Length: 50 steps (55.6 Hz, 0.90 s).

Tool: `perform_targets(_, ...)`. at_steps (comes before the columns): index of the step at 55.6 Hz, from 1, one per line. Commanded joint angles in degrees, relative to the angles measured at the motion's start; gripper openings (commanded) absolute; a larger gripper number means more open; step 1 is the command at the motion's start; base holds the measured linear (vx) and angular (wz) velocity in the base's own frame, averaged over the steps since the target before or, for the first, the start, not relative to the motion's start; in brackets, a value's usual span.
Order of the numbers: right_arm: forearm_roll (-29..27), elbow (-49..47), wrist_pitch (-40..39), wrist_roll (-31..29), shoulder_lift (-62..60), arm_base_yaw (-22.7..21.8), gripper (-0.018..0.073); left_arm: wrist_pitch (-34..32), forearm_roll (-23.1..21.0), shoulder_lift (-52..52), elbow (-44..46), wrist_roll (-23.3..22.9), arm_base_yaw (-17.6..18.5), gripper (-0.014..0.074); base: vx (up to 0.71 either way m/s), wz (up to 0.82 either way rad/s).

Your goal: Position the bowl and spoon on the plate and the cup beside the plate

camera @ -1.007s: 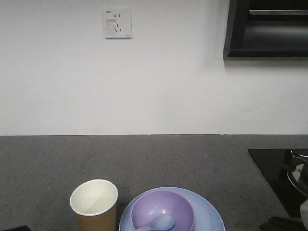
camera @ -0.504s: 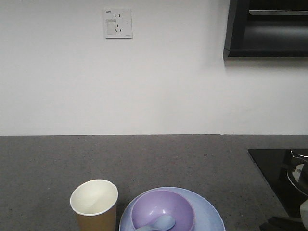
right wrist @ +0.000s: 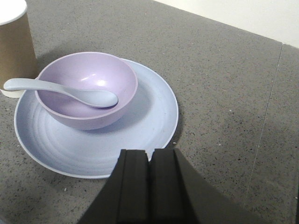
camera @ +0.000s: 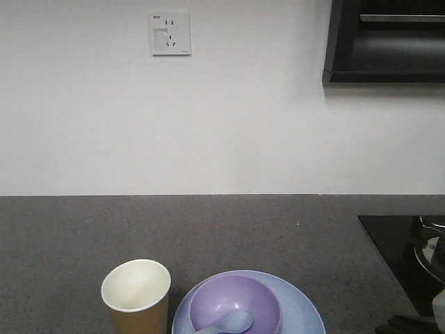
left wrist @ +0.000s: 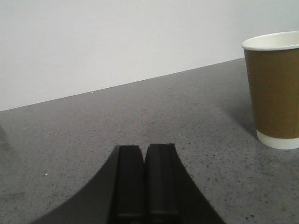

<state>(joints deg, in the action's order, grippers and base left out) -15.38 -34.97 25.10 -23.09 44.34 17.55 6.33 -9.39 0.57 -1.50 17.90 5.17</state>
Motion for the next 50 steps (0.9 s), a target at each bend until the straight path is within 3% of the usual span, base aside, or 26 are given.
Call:
perform_targets(1,-0.36,-1.66,-3.95,-0.42,-0.39,-0.12,-0.0001,-5.07,-0.64,0.22,1.43,-0.57,-0.13,0.0000,0.00,0.00)
perform_targets(40,-1.74,-1.66,-3.78,-0.13,0.64,-0.12,-0.0001,-5.07,-0.64,0.22,1.43,-0.57,-0.13,0.0000,0.00,0.00)
perform_targets(45,0.17,-1.66,-4.95,3.63,1.00,-0.12,-0.0001,-5.07,-0.64,0.22,1.43,-0.57,-0.13,0.0000,0.00,0.00)
perform_targets(50,6.79,-1.66,-5.14,13.55,0.34,-0.12,-0.0001,-5.07,-0.64,0.22,1.43,-0.57,-0.13,0.0000,0.00,0.00)
